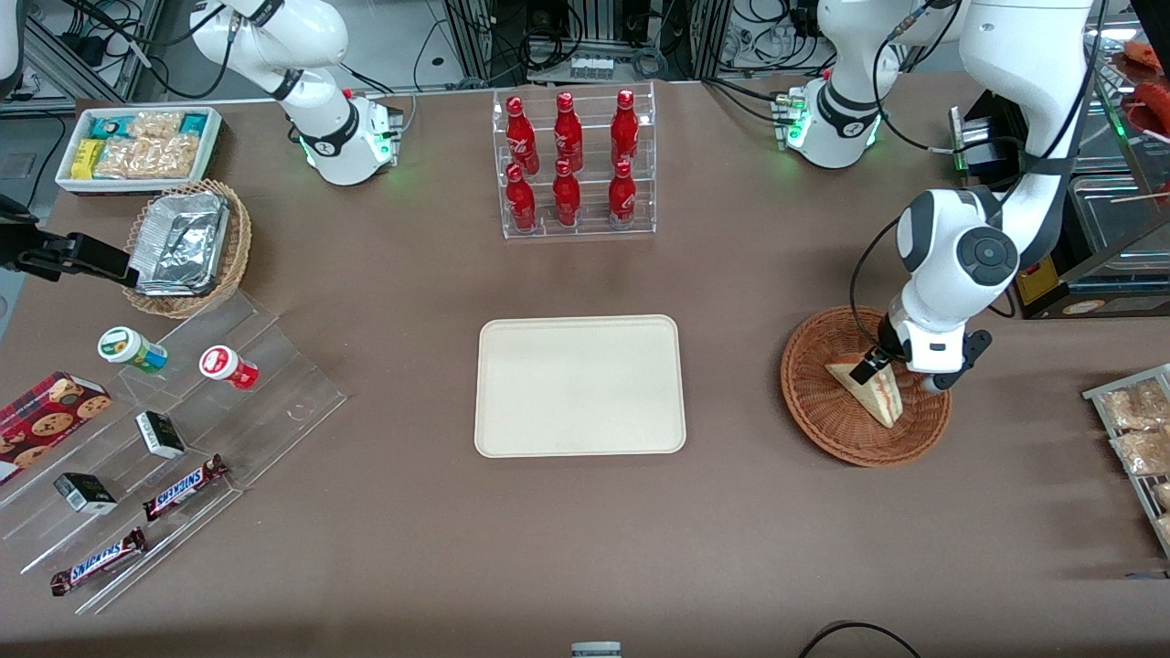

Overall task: Place sandwich from basket to tray
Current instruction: 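Lower the left gripper over the wrapped sandwich and close on it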

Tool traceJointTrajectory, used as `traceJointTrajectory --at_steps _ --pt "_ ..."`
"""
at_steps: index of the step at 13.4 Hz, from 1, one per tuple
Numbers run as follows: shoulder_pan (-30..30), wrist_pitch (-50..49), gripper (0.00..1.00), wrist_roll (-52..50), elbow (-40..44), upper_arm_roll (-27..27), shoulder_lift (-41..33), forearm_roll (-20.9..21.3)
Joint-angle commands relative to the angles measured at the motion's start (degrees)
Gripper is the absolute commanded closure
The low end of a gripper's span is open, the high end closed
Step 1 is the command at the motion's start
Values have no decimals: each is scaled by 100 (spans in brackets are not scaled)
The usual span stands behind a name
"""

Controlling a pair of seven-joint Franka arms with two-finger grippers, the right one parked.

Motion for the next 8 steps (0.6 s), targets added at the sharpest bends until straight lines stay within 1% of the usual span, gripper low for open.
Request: traceJointTrajectory --at_steps 1,2,3,6,8 --pt "-47 132 64 -360 -23 9 27 -47" --pt "-47 132 88 -379 -14 0 36 -47" --pt "-47 132 100 -387 -5 0 36 -47" --pt "-65 10 100 -405 152 -61 -86 -47" --pt "-144 -585 100 -361 372 -211 -244 -4"
